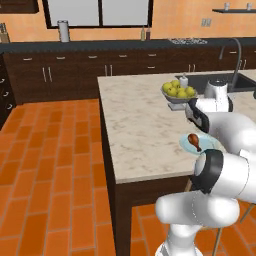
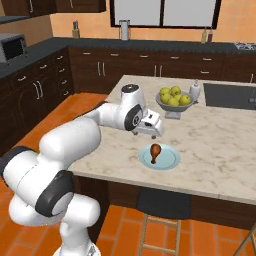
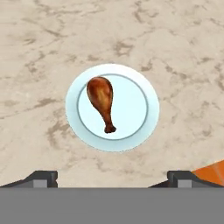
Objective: Pick the chicken drumstick and squash from their plates and place them in the bowl. Then put the bowl in the fridge.
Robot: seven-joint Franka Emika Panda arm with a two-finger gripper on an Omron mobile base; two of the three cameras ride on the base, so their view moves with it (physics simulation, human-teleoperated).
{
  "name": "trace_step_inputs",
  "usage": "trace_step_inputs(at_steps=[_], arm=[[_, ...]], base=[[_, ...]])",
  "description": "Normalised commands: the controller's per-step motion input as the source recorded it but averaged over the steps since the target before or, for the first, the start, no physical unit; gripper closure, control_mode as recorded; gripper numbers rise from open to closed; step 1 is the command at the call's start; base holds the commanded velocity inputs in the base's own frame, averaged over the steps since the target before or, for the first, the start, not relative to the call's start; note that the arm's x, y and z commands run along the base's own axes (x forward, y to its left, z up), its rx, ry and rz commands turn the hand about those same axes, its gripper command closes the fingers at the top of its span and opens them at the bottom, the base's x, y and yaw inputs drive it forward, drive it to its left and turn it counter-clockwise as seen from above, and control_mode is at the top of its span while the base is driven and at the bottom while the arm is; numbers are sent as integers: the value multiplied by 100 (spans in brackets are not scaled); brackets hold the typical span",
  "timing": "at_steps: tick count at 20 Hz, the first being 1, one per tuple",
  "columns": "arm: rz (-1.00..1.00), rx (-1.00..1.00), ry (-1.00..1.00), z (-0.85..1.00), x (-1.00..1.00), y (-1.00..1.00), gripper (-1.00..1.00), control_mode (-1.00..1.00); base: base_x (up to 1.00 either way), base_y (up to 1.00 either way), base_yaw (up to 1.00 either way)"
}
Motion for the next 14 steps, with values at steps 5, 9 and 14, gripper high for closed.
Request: trace_step_inputs(at_steps=[5,9,14], arm=[[32,12,20,-52,62,-23,-100,-100],[16,0,22,-43,62,9,-100,-100],[6,1,16,-69,46,7,-100,-100]], base=[[0,0,0],[0,0,0],[0,0,0]])
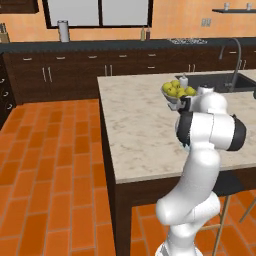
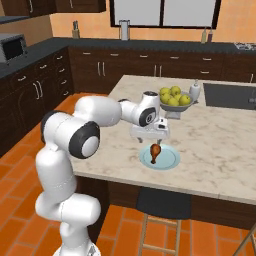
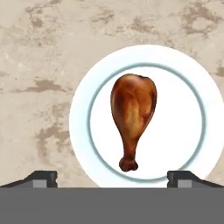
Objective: Pick the chicken drumstick and squash from their plates and place them in the bowl. Then put the bowl in the fridge.
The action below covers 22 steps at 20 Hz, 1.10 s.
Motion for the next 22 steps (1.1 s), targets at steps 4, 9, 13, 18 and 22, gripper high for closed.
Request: trace_step_inputs(at_steps=[4,9,13,18,22], arm=[[0,0,1,-38,1,-19,-100,-100],[0,0,0,-43,5,-9,-100,-100],[0,0,-4,-41,9,0,-100,-100],[0,0,-4,-37,18,0,-100,-100],[0,-1,-5,-35,16,0,100,-100]], base=[[0,0,0],[0,0,0],[0,0,0],[0,0,0],[0,0,0]])
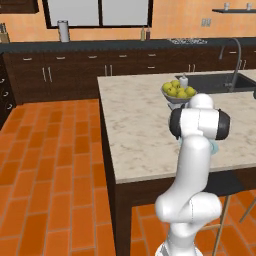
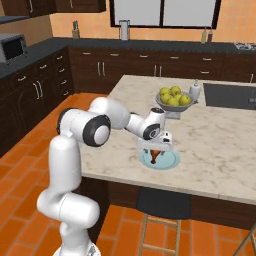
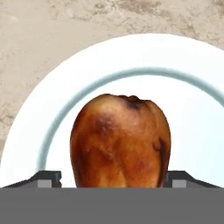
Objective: Pick the chicken drumstick and squash from their plates and place them in the bowl. Then put the bowl in the fridge.
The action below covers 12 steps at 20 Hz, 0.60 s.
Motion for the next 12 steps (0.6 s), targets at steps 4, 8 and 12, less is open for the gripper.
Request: trace_step_inputs(at_steps=[4,8,12], arm=[[0,-1,-1,-3,1,0,100,-100],[0,0,0,31,-12,4,100,-100],[-5,0,-1,90,-41,15,100,-100]], base=[[0,0,0],[0,0,0],[0,0,0]])
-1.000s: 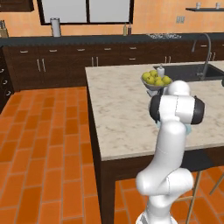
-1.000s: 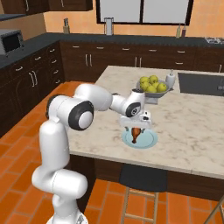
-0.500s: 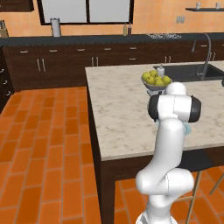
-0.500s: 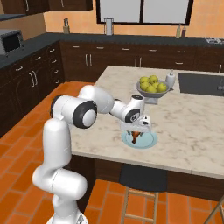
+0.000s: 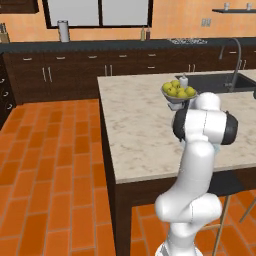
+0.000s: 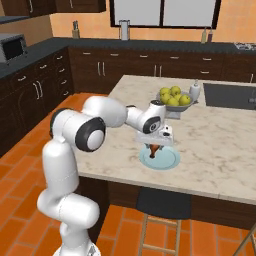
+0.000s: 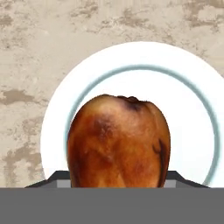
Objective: Pick the chicken drumstick and squash from their plates and place them in the bowl. Then put the bowl in the fridge.
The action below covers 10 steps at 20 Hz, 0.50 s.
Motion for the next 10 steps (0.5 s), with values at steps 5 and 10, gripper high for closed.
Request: trace_step_inputs(at_steps=[5,10], arm=[[-13,-1,-10,100,-85,9,100,-100],[-17,-1,-10,88,-99,10,100,-100]], base=[[0,0,0],[0,0,0]])
